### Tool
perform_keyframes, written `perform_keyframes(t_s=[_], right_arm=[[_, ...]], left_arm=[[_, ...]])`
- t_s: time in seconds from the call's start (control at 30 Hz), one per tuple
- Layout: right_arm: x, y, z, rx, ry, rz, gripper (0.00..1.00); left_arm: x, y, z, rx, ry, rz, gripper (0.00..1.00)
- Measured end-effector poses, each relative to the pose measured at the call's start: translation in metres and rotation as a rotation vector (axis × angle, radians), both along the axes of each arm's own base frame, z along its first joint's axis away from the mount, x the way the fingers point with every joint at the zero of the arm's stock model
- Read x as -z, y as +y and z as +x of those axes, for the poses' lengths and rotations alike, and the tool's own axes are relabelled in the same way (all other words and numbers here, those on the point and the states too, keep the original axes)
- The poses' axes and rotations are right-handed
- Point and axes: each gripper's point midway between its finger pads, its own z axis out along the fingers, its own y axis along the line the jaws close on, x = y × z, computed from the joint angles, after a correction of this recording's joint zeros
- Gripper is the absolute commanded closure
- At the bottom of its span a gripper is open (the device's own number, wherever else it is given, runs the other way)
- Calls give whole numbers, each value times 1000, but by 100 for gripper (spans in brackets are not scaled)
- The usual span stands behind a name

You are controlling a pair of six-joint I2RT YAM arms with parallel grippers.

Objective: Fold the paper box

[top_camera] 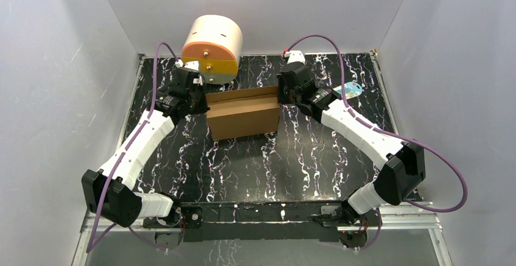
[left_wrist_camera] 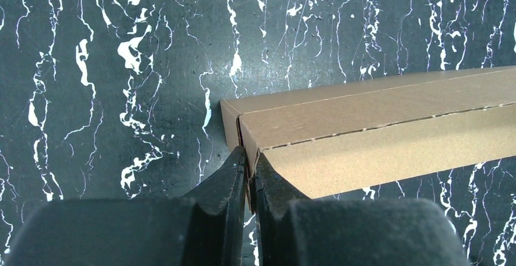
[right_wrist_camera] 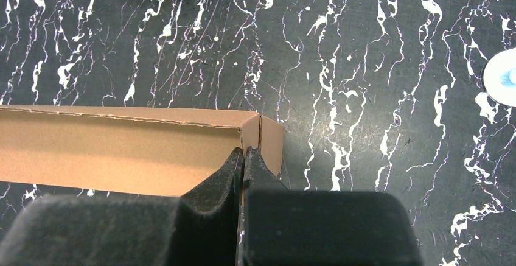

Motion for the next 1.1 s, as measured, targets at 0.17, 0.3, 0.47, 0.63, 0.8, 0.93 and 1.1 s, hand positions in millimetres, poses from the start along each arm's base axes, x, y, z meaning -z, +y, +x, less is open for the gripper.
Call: perform_keyframes(t_s=[0.17, 0.3, 0.47, 0.63, 0.8, 0.93, 1.1], right_arm=[[0, 0, 0, 0, 0, 1, 100], [0, 0, 0, 0, -3, 3, 100], [2, 0, 0, -1, -14, 13, 100], [3, -1, -2, -5, -26, 26, 100], [4, -2, -5, -14, -41, 39, 96], [5, -3, -8, -31, -63, 44, 79], [14, -2, -19, -81, -42, 33, 61]], left_arm=[[0, 0, 0, -10, -2, 5, 94], [1, 0, 1, -14, -8, 16, 94], [5, 1, 3, -21, -24, 27, 94], [7, 1, 1, -22, -57, 22, 91], [8, -1, -4, -17, -82, 2, 81], [8, -4, -12, -4, -91, -27, 68], [3, -8, -23, 16, -95, -55, 44]])
